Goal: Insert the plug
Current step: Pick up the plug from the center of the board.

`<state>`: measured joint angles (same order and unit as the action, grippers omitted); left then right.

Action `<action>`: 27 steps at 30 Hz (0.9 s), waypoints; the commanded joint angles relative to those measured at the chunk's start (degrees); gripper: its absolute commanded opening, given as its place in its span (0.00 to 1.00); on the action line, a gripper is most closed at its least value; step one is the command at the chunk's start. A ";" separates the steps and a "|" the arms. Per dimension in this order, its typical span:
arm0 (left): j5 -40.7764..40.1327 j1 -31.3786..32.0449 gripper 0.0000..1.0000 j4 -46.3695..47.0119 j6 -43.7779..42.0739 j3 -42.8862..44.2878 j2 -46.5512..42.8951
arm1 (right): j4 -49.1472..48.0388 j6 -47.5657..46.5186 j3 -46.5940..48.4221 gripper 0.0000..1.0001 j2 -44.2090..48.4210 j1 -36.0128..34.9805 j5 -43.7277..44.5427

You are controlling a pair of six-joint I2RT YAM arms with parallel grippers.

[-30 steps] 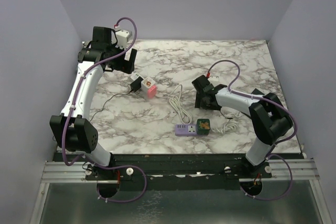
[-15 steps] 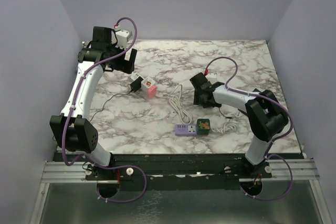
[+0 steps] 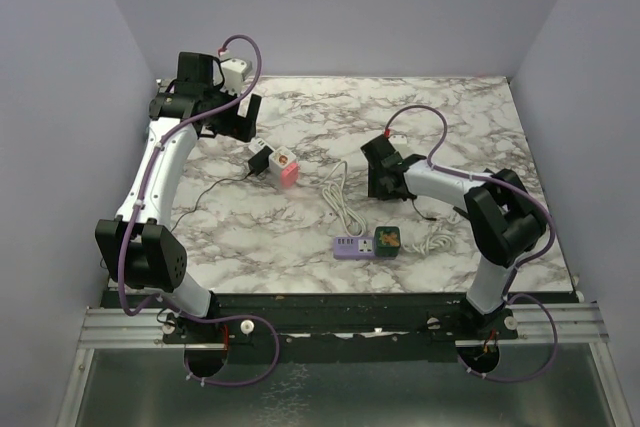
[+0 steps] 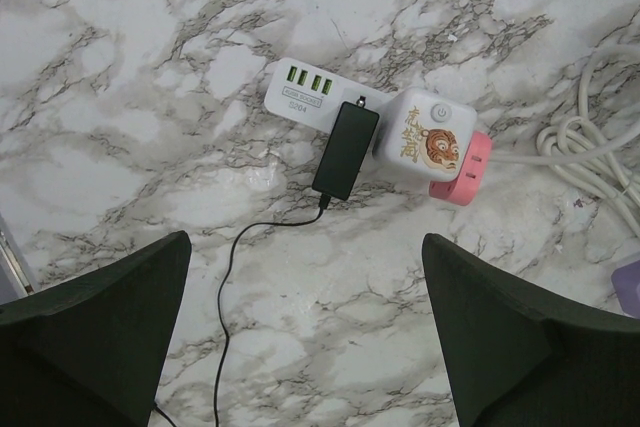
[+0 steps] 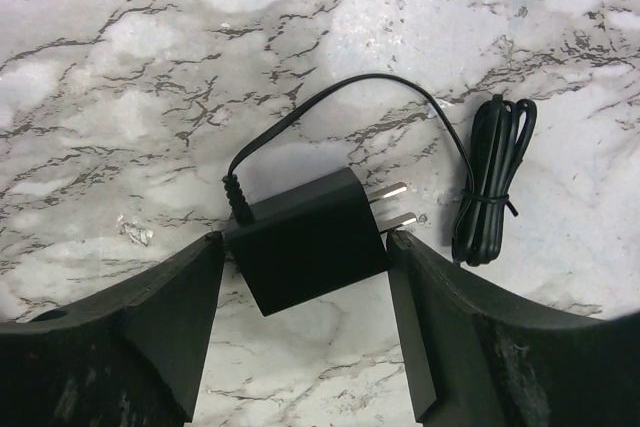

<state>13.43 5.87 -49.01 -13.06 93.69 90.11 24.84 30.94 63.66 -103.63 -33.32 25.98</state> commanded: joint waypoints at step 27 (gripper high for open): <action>3.96 0.19 0.99 1.77 -1.80 -3.59 -4.85 | 0.97 -5.75 2.24 0.28 0.94 -0.08 -0.48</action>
<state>14.94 5.87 -47.62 -13.61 91.22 87.00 22.31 26.63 67.24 -106.78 -33.36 24.82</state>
